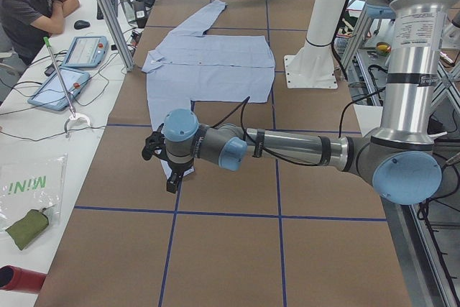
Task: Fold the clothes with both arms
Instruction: 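Move the right gripper down to the cuff of the sleeve nearest it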
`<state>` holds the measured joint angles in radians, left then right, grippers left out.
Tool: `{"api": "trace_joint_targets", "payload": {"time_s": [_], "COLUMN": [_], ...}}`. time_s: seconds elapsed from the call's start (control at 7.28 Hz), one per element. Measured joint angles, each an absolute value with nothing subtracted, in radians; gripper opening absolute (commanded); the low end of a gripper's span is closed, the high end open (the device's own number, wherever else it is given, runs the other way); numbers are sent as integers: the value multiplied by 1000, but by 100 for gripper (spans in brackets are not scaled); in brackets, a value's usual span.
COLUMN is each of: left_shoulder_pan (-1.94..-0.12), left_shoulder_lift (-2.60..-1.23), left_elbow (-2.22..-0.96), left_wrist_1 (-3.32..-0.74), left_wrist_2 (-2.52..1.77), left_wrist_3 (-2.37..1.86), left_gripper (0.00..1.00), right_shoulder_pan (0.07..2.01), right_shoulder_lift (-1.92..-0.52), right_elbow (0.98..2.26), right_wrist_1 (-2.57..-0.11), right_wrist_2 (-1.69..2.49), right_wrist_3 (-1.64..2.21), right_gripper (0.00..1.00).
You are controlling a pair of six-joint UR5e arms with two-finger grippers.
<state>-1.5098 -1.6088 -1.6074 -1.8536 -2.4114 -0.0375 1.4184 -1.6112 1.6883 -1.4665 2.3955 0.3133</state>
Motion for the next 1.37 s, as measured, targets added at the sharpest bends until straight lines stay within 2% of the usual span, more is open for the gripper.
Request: {"api": "trace_joint_targets", "payload": {"time_s": [0.41,0.82,1.37], "left_shoulder_pan": [-1508,-1506,-1503], "left_shoulder_lift": [-1630,-1632,-1629], "left_elbow": [-1604,-1598,-1598], "left_wrist_1": [-1882,-1899,-1903], "left_wrist_2": [-2443,-2443,-2443], "left_wrist_3": [-42,-37,-37], "left_gripper": [100,100,100], "right_shoulder_pan": [1331,1178,1127], "right_shoulder_lift": [-1700,-1704,-1625], "right_elbow": [1614,1525,1411], "right_wrist_1": [-1105,-841,-741], "right_wrist_2": [2366,2278,2227], "right_wrist_3": [439,684,738], "right_gripper": [100,98,92]}}
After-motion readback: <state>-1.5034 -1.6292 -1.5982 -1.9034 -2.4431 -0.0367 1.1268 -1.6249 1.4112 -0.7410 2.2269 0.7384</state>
